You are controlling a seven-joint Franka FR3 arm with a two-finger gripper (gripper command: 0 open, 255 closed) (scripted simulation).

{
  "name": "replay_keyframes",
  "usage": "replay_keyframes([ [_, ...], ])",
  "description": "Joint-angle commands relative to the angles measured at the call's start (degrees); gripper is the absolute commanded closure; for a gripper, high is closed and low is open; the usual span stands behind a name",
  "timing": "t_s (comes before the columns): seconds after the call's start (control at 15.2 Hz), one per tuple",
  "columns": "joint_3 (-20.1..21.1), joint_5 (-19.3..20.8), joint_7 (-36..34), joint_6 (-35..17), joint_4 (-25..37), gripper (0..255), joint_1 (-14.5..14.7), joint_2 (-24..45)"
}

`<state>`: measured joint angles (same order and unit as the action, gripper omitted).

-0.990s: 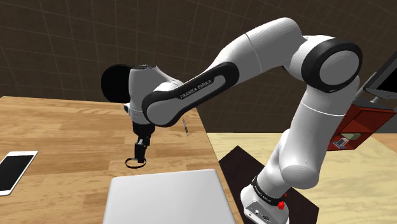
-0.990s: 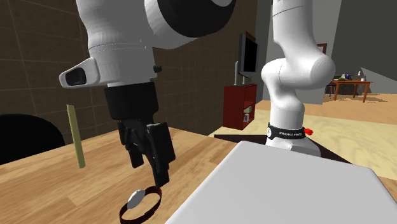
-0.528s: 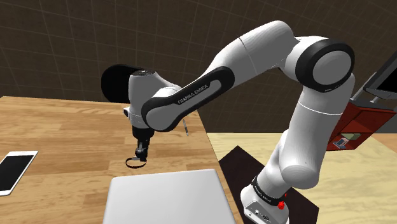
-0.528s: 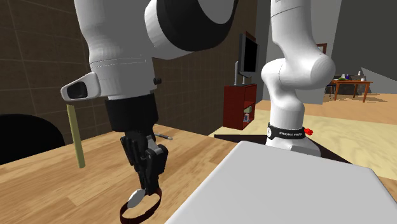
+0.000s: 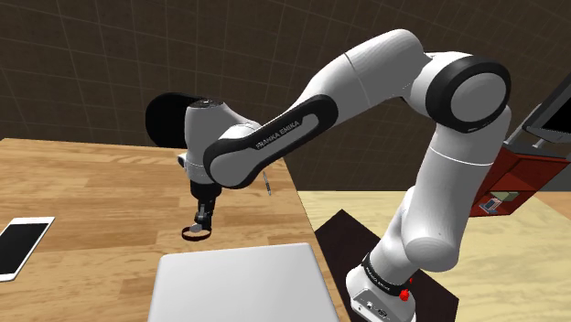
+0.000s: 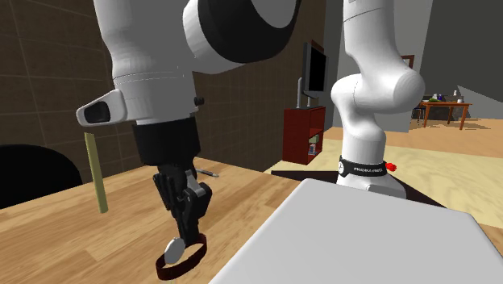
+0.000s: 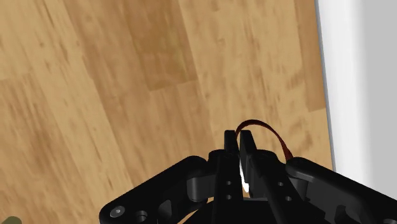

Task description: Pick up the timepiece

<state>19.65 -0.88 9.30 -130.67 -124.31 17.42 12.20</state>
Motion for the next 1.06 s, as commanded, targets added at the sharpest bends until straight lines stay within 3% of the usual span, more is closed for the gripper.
replay_keyframes([
  [0.0, 0.1, -0.4, 0.2, 1.0, 0.1, 255, -0.1, -0.9],
  [0.99, 0.5, -2.5, 1.2, 10.5, 3.8, 255, -0.7, -7.0],
])
